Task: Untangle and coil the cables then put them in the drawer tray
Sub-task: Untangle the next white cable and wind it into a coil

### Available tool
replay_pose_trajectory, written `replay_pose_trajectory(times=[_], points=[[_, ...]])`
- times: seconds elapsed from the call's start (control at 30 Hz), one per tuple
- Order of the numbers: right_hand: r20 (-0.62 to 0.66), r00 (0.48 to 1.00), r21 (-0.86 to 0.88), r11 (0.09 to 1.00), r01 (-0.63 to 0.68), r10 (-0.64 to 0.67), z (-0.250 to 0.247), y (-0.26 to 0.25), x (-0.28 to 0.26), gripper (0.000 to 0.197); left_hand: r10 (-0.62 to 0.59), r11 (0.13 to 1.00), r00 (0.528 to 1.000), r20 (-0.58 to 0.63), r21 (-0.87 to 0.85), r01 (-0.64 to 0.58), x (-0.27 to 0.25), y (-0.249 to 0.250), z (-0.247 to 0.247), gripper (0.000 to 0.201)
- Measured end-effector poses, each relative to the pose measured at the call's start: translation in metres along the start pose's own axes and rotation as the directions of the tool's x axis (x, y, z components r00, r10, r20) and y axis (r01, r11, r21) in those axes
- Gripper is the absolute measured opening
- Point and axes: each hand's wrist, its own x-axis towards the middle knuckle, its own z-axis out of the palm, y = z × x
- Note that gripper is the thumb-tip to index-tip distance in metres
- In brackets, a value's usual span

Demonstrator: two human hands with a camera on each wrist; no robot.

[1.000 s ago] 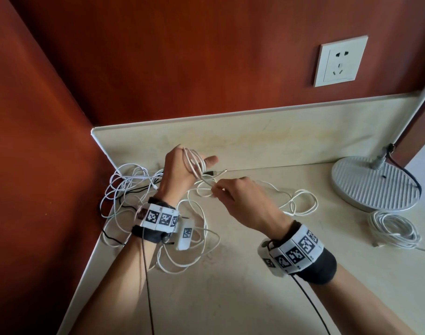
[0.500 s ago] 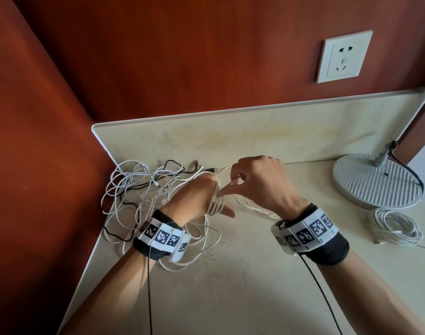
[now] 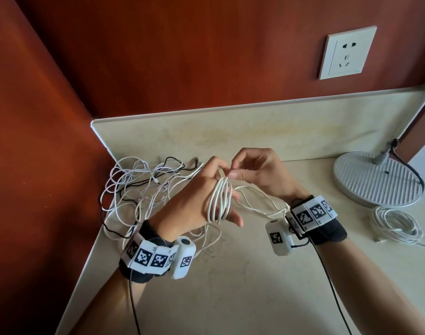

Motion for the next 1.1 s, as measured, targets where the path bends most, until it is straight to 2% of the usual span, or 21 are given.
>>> replay_pose_trajectory(times=[0.07, 0.1, 0.17, 0.3, 0.43, 0.5, 0.53, 0.6, 0.7, 0.73, 0.77, 0.8, 0.83, 0.9, 0.93, 1.1], points=[[-0.018, 1.000, 0.062, 0.998, -0.006, 0.007, 0.000, 0.007, 0.000, 0.009, 0.033, 0.998, 0.999, -0.040, -0.047, -0.035, 0.001, 0.001, 0.000, 0.066], [-0.020, 1.000, 0.087, 0.996, -0.013, 0.015, 0.001, 0.010, 0.000, 0.007, 0.065, 0.998, 0.995, -0.075, -0.018, -0.067, 0.001, 0.002, 0.000, 0.065], [-0.019, 1.000, 0.124, 0.992, -0.017, 0.020, 0.006, 0.012, -0.001, 0.012, 0.112, 0.993, 0.987, -0.114, -0.019, -0.115, 0.002, 0.006, 0.000, 0.076], [-0.047, 0.996, 0.194, 0.979, -0.059, 0.069, 0.018, 0.023, -0.005, 0.011, 0.090, 0.980, 0.985, -0.146, -0.163, -0.113, 0.006, 0.012, -0.001, 0.097], [-0.145, 0.987, 0.099, 0.993, -0.058, 0.072, 0.039, 0.030, -0.010, 0.030, 0.100, 0.987, 0.979, -0.175, -0.104, -0.120, 0.010, 0.008, -0.005, 0.071], [-0.141, 0.989, 0.089, 0.995, -0.042, 0.054, 0.047, 0.032, -0.013, 0.033, 0.095, 0.988, 0.974, -0.204, -0.098, -0.117, 0.011, 0.003, -0.007, 0.070], [-0.107, 0.993, 0.089, 0.995, -0.042, 0.051, 0.048, 0.034, -0.014, 0.032, 0.081, 0.984, 0.971, -0.226, -0.137, -0.114, 0.011, -0.004, -0.008, 0.070], [-0.036, 0.997, 0.068, 0.995, -0.067, 0.070, 0.048, 0.039, -0.015, 0.037, -0.002, 0.941, 0.962, -0.273, -0.327, -0.090, 0.010, -0.011, -0.010, 0.075], [-0.002, 0.991, 0.080, 0.988, -0.132, 0.133, 0.052, 0.037, -0.016, 0.043, -0.219, 0.728, 0.942, -0.252, -0.686, -0.014, 0.013, -0.013, -0.008, 0.102], [-0.014, 0.991, 0.075, 0.989, -0.128, 0.130, 0.055, 0.035, -0.017, 0.040, -0.281, 0.685, 0.926, -0.252, -0.729, 0.009, 0.016, -0.013, -0.008, 0.108], [-0.031, 0.993, 0.049, 0.992, -0.115, 0.117, 0.058, 0.033, -0.018, 0.039, -0.318, 0.678, 0.910, -0.267, -0.735, 0.021, 0.018, -0.014, -0.008, 0.108], [-0.035, 0.994, 0.009, 0.995, -0.099, 0.099, 0.062, 0.032, -0.019, 0.036, -0.333, 0.706, 0.895, -0.298, -0.708, 0.027, 0.020, -0.016, -0.009, 0.103], [-0.034, 0.996, -0.055, 0.995, -0.088, 0.087, 0.065, 0.031, -0.021, 0.034, -0.324, 0.770, 0.881, -0.344, -0.637, 0.035, 0.021, -0.018, -0.010, 0.098], [-0.030, 0.995, -0.206, 0.973, -0.101, 0.097, 0.069, 0.031, -0.023, 0.034, -0.254, 0.904, 0.865, -0.432, -0.425, 0.054, 0.022, -0.025, -0.010, 0.093], [-0.028, 0.994, -0.283, 0.953, -0.113, 0.110, 0.071, 0.031, -0.025, 0.033, -0.226, 0.938, 0.862, -0.454, -0.340, 0.067, 0.024, -0.031, -0.009, 0.091], [-0.014, 0.996, -0.573, 0.816, -0.076, 0.083, 0.070, 0.019, -0.034, 0.031, -0.263, 0.964, 0.840, -0.474, -0.164, 0.209, 0.027, -0.058, -0.007, 0.057]])
